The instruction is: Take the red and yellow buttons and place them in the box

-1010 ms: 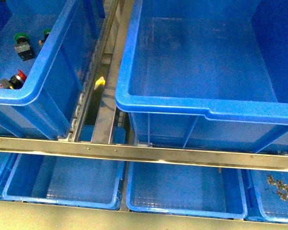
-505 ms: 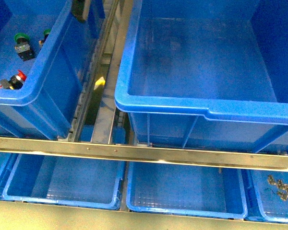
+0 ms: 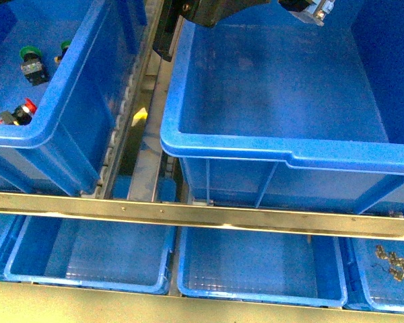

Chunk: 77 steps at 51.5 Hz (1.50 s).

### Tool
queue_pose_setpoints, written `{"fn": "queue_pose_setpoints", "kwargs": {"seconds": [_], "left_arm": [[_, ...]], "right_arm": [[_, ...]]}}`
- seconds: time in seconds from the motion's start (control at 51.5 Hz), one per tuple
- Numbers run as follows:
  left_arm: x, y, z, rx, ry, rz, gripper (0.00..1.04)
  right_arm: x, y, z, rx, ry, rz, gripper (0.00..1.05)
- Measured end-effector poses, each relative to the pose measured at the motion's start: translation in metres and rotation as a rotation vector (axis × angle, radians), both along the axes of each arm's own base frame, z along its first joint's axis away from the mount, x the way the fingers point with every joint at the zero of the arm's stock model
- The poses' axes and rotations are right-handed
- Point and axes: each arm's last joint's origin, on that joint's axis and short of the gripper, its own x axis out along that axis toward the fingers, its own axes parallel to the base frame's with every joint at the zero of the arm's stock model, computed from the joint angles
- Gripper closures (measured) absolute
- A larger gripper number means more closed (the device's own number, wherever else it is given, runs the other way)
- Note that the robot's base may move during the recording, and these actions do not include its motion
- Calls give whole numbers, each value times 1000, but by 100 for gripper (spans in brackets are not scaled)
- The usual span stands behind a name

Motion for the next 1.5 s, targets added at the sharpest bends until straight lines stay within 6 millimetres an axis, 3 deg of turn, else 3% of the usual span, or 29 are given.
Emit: {"fn": "queue_pose_setpoints", "kwargs": {"seconds": [0.097, 0.311, 0.583, 0.718, 1.146, 1.495], "left_arm": [[0, -1, 0, -1, -1, -4, 70], [-1, -3, 1, -6, 3, -10, 70], [-2, -3, 1, -16, 15, -7, 70], [-2, -4, 2, -23, 21, -7, 70], [-4, -6, 11, -36, 4, -13, 70], [-5, -8, 11, -38, 6, -19, 70]], "right_arm": [[18, 15, 3, -103, 53, 211, 6], [68, 33, 11, -388, -33, 490, 6], [126, 42, 17, -640, -111, 568, 6], [158, 60, 31, -703, -179, 612, 6], [186, 109, 39, -753, -282, 712, 6], [192, 115, 46, -778, -284, 703, 6]]}}
